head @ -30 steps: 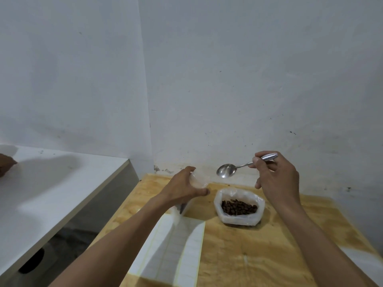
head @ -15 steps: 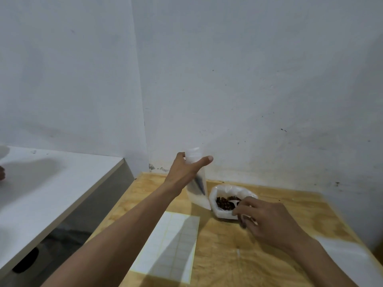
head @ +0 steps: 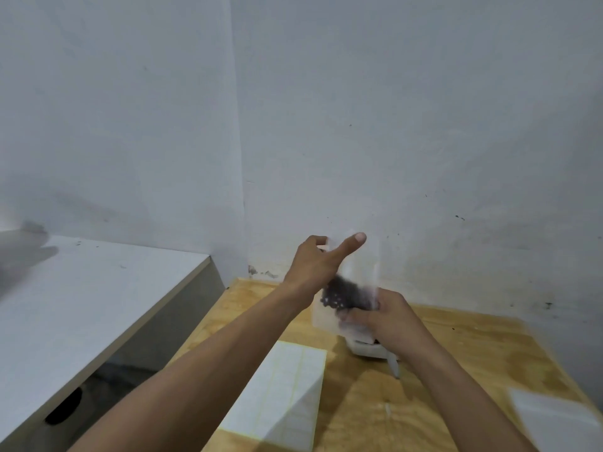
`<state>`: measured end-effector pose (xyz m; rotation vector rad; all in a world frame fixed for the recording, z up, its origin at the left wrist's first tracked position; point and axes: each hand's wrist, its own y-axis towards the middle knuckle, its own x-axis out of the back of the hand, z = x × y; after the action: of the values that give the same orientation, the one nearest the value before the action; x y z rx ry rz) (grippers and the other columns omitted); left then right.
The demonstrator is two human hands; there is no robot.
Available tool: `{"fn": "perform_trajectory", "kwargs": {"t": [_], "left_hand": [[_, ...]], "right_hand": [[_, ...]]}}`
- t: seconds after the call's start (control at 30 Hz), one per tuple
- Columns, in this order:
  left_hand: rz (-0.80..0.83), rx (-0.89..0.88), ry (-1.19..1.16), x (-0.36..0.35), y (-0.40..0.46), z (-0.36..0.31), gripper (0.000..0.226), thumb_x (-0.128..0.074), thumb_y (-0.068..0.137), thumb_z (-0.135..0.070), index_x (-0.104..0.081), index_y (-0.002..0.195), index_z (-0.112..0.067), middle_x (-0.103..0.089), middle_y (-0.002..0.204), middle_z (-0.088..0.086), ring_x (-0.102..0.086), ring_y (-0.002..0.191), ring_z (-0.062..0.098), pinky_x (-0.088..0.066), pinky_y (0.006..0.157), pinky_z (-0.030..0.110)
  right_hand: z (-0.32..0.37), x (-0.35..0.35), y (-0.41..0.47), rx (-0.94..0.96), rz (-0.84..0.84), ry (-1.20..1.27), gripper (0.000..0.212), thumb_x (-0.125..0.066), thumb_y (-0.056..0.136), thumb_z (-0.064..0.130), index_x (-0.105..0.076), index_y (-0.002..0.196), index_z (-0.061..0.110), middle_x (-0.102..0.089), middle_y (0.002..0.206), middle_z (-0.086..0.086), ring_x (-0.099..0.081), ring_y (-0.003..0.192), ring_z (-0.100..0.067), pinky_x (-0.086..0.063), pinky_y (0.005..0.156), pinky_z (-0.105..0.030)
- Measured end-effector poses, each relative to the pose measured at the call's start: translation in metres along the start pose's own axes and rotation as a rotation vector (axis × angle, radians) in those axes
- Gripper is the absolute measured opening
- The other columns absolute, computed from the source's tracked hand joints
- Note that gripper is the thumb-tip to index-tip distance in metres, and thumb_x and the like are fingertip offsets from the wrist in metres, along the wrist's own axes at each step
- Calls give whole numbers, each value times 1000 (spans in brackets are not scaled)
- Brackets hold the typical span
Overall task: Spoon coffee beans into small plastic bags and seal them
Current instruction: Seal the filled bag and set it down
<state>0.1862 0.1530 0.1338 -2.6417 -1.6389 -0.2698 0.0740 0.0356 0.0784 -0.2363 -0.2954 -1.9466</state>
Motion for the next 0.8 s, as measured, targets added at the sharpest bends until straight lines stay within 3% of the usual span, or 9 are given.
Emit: {"fn": "perform_trajectory", "kwargs": {"t": [0.1, 0.17, 0.3, 0.37, 0.43, 0.57, 0.67, 0.8], "left_hand": [[-12, -60, -139, 19, 5, 5, 31, -76, 92, -38, -73, 108, -12, -74, 93, -3, -68, 84, 13, -52, 67, 23], [-21, -59, -210, 29, 7, 8, 14, -73, 95, -20, -76, 101, -7, -75, 82, 2, -69, 73, 17, -56, 62, 26], [-7, -61, -162, 33, 7, 15, 11, -73, 94, -16, -77, 94, -5, -74, 80, 3, -69, 69, 15, -56, 61, 24], [14, -87, -121, 30, 4, 17, 11, -72, 95, -16, -76, 92, -6, -74, 79, 3, -69, 67, 12, -57, 61, 23], [35, -139, -79, 26, 1, 18, 12, -70, 97, -16, -75, 90, -7, -72, 77, 2, -67, 65, 9, -58, 61, 24], [47, -203, -6, 21, -3, 19, 13, -69, 98, -16, -74, 89, -8, -70, 75, 1, -65, 65, 9, -60, 63, 28], [22, -224, 36, 21, -7, 20, 15, -68, 97, -13, -75, 85, -8, -70, 73, 2, -64, 63, 9, -57, 60, 26], [15, -220, 60, 21, -11, 21, 16, -67, 95, -9, -78, 83, -5, -72, 72, 3, -63, 62, 7, -55, 58, 24]], "right_hand": [[-3, -2, 2, -100, 89, 223, 22, -78, 83, -1, -78, 105, 5, -81, 96, -11, -78, 82, -21, -58, 69, -26], [-2, -1, 4, -109, 120, 256, 24, -81, 81, 0, -78, 105, 4, -81, 95, -11, -78, 79, -18, -57, 64, -22], [12, 8, 9, -36, 19, 235, 45, -90, 73, 22, -72, 115, 21, -82, 100, 0, -79, 90, -17, -63, 77, -30], [20, 17, 15, -5, -57, 262, 51, -92, 69, 27, -71, 116, 20, -81, 101, 0, -79, 91, -19, -62, 83, -37], [30, 24, 21, 6, -100, 252, 46, -92, 70, 24, -73, 112, 20, -81, 98, -3, -79, 86, -21, -63, 80, -38], [41, 27, 28, 64, -47, 75, 23, -91, 72, 30, -81, 91, 23, -81, 89, 1, -77, 75, -12, -57, 59, -17], [43, 22, 33, 105, -28, -43, 16, -89, 74, 39, -83, 82, 26, -81, 86, 5, -76, 78, -8, -58, 69, -23], [44, 13, 38, 92, -32, -49, 7, -86, 77, 31, -84, 77, 24, -80, 80, 4, -76, 76, -12, -58, 74, -29]]}}
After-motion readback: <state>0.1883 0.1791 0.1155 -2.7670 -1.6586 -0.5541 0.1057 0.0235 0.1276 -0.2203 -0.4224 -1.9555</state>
